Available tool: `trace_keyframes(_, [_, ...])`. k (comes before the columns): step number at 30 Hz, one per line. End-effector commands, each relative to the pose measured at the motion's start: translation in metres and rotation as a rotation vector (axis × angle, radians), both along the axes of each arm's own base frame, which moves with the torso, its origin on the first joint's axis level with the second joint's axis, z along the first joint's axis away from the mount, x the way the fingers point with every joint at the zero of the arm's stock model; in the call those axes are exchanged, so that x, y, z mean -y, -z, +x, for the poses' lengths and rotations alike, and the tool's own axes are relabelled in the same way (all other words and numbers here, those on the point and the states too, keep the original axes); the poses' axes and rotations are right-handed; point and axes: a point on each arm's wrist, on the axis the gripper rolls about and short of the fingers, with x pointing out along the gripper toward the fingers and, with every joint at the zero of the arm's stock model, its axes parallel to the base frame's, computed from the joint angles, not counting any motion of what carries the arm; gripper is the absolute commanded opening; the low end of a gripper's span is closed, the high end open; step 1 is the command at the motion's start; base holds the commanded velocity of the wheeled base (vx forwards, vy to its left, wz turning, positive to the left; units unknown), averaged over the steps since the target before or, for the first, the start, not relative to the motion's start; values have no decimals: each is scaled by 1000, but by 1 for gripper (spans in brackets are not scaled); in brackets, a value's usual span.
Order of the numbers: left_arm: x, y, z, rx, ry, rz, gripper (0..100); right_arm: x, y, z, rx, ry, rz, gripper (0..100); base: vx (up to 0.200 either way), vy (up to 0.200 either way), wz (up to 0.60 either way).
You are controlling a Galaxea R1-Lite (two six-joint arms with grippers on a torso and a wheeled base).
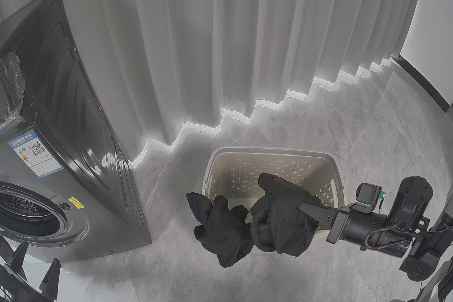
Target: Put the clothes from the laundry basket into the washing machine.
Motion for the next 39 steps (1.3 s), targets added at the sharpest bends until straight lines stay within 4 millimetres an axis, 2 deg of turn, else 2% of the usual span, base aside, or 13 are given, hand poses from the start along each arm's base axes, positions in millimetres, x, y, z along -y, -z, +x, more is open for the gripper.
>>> trace_keyframes(1, [0,5,1,-19,0,-1,100,-5,-12,-4,96,-103,-3,0,0,0,0])
trace_keyframes(5, [0,5,1,-21,1,-27,100,-11,-13,-7,175,-174,-59,0,0,0,0])
trace_keyframes(11, [1,5,1,-23,44,-46,100,-10,-36,1,293,-142,-15,0,0,0,0])
trace_keyframes(17, [1,5,1,-23,48,-41,100,-11,-46,-2,330,-152,10,0,0,0,0])
trace_keyframes(22, [1,5,1,-23,44,-41,100,-6,-42,-3,313,-150,-6,0,0,0,0])
trace_keyframes(28, [1,5,1,-22,41,-37,100,-8,-56,10,384,-123,24,0,0,0,0])
trace_keyframes(33, [0,5,1,-20,15,-36,100,-7,-53,10,363,-114,19,0,-200,0,0])
trace_keyframes(37, [0,5,1,-19,9,-29,100,-2,-56,19,382,-78,18,0,-200,0,0])
trace_keyframes(39, [0,5,1,-19,7,-29,100,-2,-57,18,388,-77,20,0,0,0,0])
